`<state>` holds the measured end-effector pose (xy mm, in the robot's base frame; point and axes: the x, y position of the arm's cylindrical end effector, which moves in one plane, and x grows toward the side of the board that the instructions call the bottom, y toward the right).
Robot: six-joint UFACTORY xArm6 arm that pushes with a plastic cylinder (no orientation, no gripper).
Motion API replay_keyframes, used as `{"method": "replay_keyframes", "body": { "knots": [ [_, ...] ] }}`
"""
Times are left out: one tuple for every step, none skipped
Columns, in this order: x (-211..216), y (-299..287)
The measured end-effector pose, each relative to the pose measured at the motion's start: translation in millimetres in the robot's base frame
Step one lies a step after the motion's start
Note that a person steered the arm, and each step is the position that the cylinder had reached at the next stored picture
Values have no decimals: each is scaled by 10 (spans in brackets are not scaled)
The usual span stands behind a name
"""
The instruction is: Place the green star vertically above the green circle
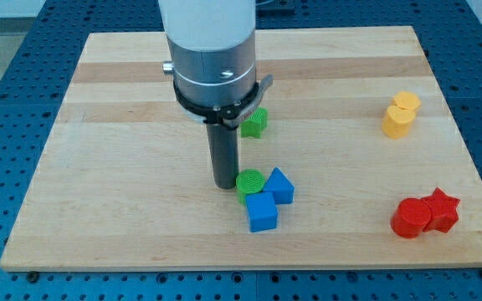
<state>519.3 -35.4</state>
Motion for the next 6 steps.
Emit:
{"method": "replay_keyframes", "body": {
  "knots": [
    [87, 0],
    [-415, -5],
    [-1318, -5],
    [-2034, -5],
    [-2043, 34],
    [-1807, 74]
  ]
}}
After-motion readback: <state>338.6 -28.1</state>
